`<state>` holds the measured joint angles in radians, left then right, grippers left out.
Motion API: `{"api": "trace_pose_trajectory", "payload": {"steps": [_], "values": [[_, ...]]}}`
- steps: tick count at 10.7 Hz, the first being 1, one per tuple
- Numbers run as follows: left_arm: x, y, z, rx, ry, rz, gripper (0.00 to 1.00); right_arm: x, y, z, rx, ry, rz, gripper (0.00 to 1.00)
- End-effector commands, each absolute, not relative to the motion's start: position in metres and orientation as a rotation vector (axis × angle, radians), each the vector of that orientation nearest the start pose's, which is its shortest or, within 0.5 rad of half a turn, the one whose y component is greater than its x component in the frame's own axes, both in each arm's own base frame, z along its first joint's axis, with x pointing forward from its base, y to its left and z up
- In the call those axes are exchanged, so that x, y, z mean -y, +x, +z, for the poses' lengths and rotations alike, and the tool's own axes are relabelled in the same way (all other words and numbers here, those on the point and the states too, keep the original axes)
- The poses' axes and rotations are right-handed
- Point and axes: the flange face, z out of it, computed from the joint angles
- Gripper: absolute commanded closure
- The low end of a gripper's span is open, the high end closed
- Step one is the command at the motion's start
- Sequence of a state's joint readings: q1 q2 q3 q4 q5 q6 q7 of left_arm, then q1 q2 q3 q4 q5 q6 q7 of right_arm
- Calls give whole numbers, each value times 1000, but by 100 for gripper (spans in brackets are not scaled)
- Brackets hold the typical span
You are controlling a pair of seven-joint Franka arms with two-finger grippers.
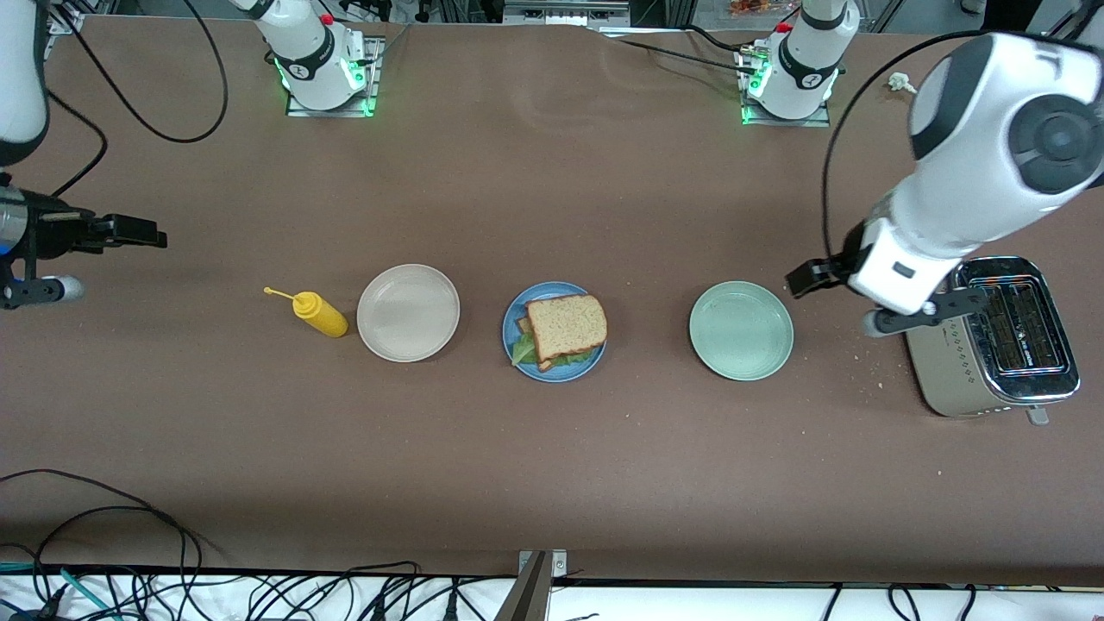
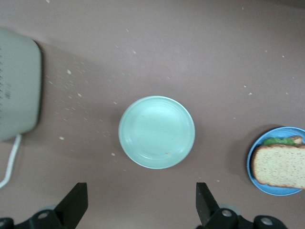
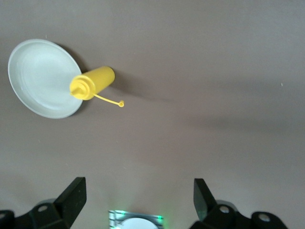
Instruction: Make sandwich in blue plate with both arms
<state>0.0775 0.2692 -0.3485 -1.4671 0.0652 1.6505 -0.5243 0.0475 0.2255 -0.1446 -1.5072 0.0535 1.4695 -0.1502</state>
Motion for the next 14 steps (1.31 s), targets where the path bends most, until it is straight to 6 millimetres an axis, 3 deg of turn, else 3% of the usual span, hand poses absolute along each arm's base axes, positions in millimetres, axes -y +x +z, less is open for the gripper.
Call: {"api": "trace_pose_trajectory", "payload": {"steps": [1, 3, 5, 7, 9, 14], "values": [[45, 602, 555, 226, -3117, 136, 0, 23, 563, 551, -182, -3113, 202, 0], [19, 602, 555, 262, -3212, 162, 0, 18, 550, 590, -153, -3110, 89, 0], [19, 592, 546, 266, -3200, 146, 3, 16, 544, 614, -141, -3106, 34, 0], [18, 591, 543, 279, -3199, 75, 0, 9, 543, 619, -124, -3110, 35, 0], [17, 592, 545, 283, -3203, 70, 0, -11, 545, 614, -77, -3119, 42, 0], [20, 593, 545, 273, -3194, 54, 0, -9, 542, 616, -74, -3120, 71, 0]]}}
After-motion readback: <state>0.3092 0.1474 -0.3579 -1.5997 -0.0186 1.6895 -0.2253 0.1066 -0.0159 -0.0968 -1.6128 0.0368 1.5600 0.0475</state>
